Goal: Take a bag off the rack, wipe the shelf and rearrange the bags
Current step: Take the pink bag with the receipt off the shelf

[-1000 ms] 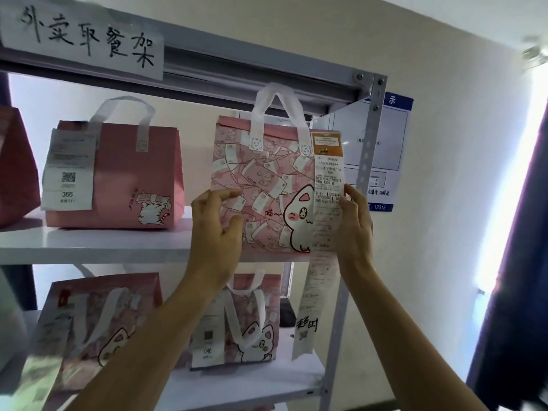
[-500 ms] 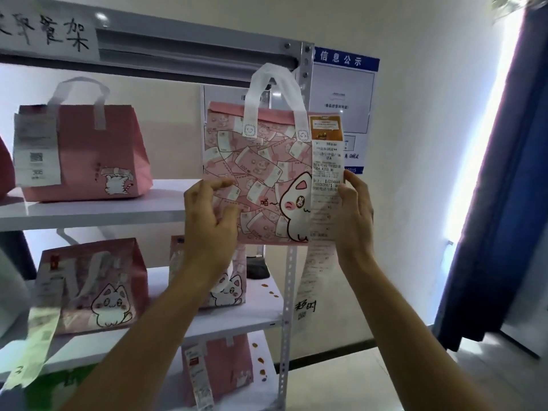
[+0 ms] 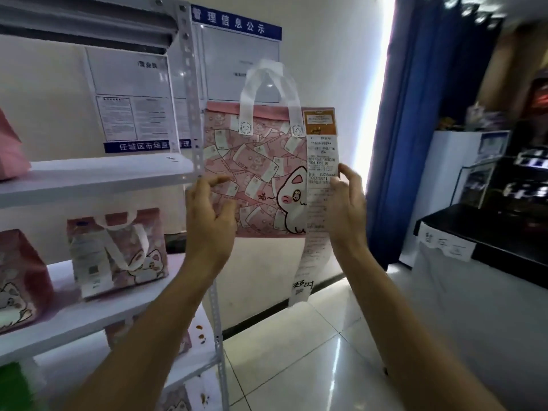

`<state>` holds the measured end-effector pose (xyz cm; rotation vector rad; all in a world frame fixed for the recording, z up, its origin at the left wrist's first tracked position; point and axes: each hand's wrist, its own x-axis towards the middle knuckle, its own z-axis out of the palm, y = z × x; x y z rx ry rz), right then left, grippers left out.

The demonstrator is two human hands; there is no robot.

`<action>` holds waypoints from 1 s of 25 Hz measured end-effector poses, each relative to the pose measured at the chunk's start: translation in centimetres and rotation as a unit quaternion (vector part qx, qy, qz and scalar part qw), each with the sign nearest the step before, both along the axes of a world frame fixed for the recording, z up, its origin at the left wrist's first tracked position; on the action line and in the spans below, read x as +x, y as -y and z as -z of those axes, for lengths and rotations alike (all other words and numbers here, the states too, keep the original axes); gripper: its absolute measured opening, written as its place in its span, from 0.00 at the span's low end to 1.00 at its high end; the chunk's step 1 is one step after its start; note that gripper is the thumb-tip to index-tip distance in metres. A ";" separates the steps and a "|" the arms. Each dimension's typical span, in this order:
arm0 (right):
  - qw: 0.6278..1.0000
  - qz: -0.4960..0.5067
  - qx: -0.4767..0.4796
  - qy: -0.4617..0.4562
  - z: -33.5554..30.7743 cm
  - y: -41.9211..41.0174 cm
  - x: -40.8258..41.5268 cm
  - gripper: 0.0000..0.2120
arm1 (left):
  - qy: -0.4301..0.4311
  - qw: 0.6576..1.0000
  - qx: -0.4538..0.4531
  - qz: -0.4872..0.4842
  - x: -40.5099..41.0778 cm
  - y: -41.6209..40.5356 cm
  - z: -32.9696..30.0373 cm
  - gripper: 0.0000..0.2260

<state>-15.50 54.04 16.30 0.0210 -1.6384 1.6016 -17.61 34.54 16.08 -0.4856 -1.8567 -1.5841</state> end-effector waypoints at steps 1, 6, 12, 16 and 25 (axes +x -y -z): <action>1.000 0.017 -0.002 0.006 0.5 -1.4 0.9 0.15 | 0.006 1.000 0.001 0.018 0.2 -1.6 0.6 0.13; 0.996 0.081 -0.016 0.022 2.3 -8.4 4.4 0.14 | 0.033 0.993 -0.002 0.114 0.0 -9.2 2.9 0.14; 0.986 0.161 -0.026 0.037 3.9 -16.3 5.8 0.15 | 0.064 0.980 -0.013 0.188 -1.4 -18.5 4.4 0.14; 0.974 0.219 -0.032 0.044 4.8 -21.8 5.6 0.16 | 0.072 0.972 -0.038 0.220 -3.0 -24.9 5.0 0.15; 0.940 0.335 -0.054 0.036 5.8 -33.3 2.4 0.16 | 0.072 0.936 -0.081 0.336 -10.0 -39.2 6.0 0.14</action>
